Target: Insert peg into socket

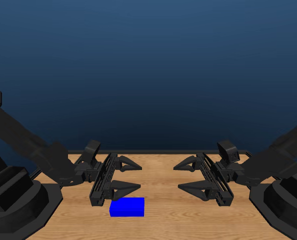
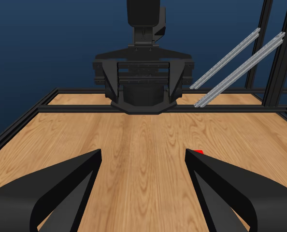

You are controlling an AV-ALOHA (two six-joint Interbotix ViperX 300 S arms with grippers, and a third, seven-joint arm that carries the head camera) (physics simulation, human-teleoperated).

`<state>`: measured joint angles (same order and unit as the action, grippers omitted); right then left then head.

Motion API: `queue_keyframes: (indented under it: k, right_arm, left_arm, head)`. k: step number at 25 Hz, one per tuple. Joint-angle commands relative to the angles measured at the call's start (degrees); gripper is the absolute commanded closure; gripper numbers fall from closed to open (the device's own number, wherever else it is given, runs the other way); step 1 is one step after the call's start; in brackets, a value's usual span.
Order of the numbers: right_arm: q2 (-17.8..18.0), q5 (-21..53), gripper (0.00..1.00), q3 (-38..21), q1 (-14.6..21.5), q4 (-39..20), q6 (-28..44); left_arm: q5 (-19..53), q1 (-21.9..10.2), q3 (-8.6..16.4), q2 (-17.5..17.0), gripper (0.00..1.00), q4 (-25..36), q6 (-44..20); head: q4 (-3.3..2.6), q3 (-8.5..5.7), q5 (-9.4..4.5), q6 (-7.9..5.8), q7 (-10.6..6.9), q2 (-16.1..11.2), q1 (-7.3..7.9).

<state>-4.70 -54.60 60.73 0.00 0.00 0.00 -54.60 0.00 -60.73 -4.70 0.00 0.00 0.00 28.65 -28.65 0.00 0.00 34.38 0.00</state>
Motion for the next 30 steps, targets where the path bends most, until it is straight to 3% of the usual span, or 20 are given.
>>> queue_keyframes:
  k: [1,8,13,17,20,24,30]
  right_arm:
    - [-2.07,7.35,0.0,-0.83,2.58,7.45,2.42]
    - [-0.98,8.01,0.0,-0.98,1.95,8.84,4.57]
    - [1.99,10.65,0.0,-3.98,1.31,7.71,5.58]
    - [3.12,11.22,0.0,-5.49,1.1,6.81,6.07]
    - [3.15,11.8,0.0,-5.8,1.43,6.43,6.33]
    - [2.83,12.83,0.0,-5.51,1.96,6.79,6.72]
    - [1.48,12.89,0.0,-2.75,3.56,9.25,6.81]
  left_arm:
    - [-7.1,-4.28,0.86,-0.52,0.0,-3.53,0.2]
    - [-13.14,-3.91,-1.36,2.4,0.0,-4.77,-2.77]
    - [5.48,-2.82,-6.85,0.11,0.0,-13.66,-3.7]
    - [15.23,-1.85,-8.04,-0.79,0.0,-15.45,-3.85]
    - [18.25,-1.67,-8.62,0.03,0.0,-14.94,-5.27]
    - [21.65,-2.29,-6.36,2.38,0.0,-13.63,-7.13]
    - [28.02,-1.72,-1.26,11.02,0.0,-10.93,-9.2]
  head:
    - [-0.18,-3.35,-10.37,-0.67,-0.15,-0.41,-0.16]
    - [-0.11,-4.5,-10.16,-0.66,-0.28,-3.14,0.15]
    - [0.17,-6.48,-9.47,-0.18,0.17,-8.4,0.91]
    - [0.48,-8.3,-9.43,0.61,0.36,-12.37,1.62]
    - [0.63,-9.43,-9.71,1.04,0.3,-14.68,1.93]
    - [0.7,-10.4,-10.31,1.48,-0.3,-16.69,1.92]
    - [0.58,-10.52,-10.78,1.57,-1.08,-16.98,1.47]
